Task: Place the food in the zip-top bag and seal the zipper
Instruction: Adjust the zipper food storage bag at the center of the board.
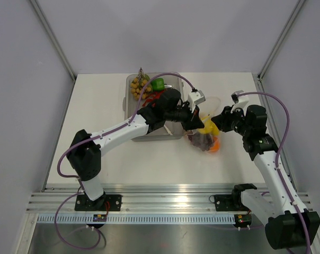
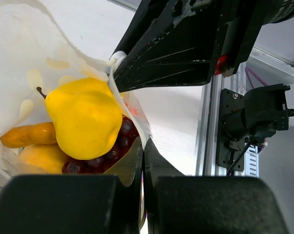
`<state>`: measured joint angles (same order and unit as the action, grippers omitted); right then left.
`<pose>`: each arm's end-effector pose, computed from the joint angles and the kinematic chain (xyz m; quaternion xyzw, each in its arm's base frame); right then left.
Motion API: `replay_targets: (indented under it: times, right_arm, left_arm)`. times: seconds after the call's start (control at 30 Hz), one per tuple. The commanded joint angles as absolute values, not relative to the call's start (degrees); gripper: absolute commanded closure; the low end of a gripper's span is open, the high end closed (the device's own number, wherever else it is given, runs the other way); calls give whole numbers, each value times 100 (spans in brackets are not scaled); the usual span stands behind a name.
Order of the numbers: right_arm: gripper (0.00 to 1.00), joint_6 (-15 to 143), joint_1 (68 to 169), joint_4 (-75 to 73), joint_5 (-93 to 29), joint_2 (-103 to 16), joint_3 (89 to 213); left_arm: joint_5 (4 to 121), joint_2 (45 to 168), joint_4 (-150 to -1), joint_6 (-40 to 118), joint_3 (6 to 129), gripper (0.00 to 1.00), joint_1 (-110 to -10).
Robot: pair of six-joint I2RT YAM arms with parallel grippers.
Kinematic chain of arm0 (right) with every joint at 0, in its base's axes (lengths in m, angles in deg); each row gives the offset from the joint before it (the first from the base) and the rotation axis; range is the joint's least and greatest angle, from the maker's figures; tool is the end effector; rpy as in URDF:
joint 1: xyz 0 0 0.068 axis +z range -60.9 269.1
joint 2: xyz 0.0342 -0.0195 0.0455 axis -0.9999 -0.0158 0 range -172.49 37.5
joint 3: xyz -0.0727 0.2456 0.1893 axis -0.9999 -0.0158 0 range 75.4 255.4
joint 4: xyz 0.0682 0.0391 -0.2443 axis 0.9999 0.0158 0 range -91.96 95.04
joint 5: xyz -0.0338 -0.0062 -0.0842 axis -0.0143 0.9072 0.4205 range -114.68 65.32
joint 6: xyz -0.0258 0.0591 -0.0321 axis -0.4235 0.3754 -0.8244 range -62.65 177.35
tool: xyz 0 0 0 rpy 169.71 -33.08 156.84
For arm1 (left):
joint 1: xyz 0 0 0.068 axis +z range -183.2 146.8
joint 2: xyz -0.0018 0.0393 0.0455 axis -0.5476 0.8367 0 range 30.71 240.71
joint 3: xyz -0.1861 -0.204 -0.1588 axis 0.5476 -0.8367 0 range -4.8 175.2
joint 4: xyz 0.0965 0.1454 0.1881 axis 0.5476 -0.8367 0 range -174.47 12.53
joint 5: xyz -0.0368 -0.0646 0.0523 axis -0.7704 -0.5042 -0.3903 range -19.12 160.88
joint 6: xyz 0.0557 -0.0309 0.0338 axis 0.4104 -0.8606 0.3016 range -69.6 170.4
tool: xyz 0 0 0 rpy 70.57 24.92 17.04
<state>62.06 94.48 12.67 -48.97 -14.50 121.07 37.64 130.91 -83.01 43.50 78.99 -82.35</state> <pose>0.1903 0.0426 0.3459 -0.1240 0.8048 0.2214 0.5366 0.2611 -0.3519 0.3631 0.4355 0.6832 -0.4611 0.3620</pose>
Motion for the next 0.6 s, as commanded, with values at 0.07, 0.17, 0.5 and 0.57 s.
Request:
replay_targets:
  times: [0.07,0.17,0.5,0.57]
  right_arm:
    - [81,6254,9411,955,-5105,-1444,12057]
    - [95,6341,9411,920,-5008,-1217,12031]
    - [100,6254,9411,1253,-4577,-161,12092]
    - [100,6044,9411,1411,-4691,-38,12258]
  left_arm:
    - [3581,12651,-7888,4389,7879,100,-8181]
    - [3528,12616,-7888,4354,7879,100,-8146]
    - [2940,12527,-8098,4503,8133,68,-7996]
    - [2721,12615,-8326,4582,8343,45,-7952]
